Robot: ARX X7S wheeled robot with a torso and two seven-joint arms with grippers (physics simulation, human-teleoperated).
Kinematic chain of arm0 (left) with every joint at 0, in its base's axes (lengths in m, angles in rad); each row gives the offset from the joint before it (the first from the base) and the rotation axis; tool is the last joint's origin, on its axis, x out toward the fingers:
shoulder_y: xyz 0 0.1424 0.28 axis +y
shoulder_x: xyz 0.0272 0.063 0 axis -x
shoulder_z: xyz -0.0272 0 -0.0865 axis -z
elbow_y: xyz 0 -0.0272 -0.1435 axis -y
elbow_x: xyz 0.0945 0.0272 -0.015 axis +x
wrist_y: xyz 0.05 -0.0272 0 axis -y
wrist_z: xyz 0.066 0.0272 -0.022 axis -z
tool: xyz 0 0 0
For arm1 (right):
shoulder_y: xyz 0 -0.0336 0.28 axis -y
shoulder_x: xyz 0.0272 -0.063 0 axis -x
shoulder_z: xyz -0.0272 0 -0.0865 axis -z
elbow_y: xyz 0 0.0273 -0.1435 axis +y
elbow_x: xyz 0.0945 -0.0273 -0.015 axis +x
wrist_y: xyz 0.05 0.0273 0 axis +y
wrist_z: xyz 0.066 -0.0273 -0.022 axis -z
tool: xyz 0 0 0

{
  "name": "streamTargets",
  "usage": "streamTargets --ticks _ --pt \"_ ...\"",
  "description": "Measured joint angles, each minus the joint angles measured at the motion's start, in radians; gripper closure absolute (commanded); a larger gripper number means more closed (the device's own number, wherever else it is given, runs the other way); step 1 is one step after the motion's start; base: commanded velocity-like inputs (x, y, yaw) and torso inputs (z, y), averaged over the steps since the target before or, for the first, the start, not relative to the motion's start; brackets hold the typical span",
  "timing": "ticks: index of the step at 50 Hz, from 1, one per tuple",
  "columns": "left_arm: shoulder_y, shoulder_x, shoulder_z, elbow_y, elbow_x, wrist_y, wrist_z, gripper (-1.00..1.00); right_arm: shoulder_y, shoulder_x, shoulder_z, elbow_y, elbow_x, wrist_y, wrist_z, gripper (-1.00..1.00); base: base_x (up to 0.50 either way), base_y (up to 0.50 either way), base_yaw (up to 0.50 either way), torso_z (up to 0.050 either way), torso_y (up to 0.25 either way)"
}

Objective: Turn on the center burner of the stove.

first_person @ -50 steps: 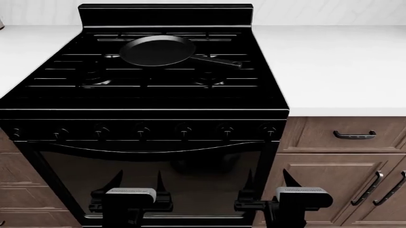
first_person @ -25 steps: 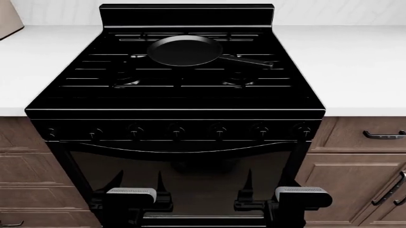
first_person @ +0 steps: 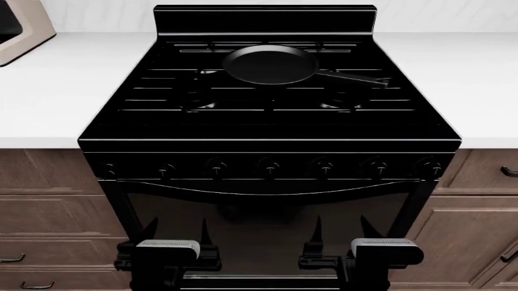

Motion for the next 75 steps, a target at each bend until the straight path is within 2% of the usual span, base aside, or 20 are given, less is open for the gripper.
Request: streamTargets --ticks 16,60,75 --pt "-0.001 -0.013 0.016 0.001 -0.013 0.002 -0.01 -1.0 0.001 0.011 -0.014 -0.001 0.016 -0.002 0.012 -1.0 0.0 0.13 0.0 0.0 0.0" --pt "-0.008 -0.04 0.056 0.0 -0.038 -0.005 -0.032 -1.0 0.008 0.037 -0.043 0.004 0.049 -0.005 0.044 -1.0 0.0 0.0 0.0 -0.049 0.0" --pt "-0.009 -0.048 0.064 0.0 -0.045 -0.005 -0.042 -1.0 0.004 0.046 -0.054 -0.005 0.057 -0.011 0.051 -1.0 0.0 0.0 0.0 -0.007 0.0"
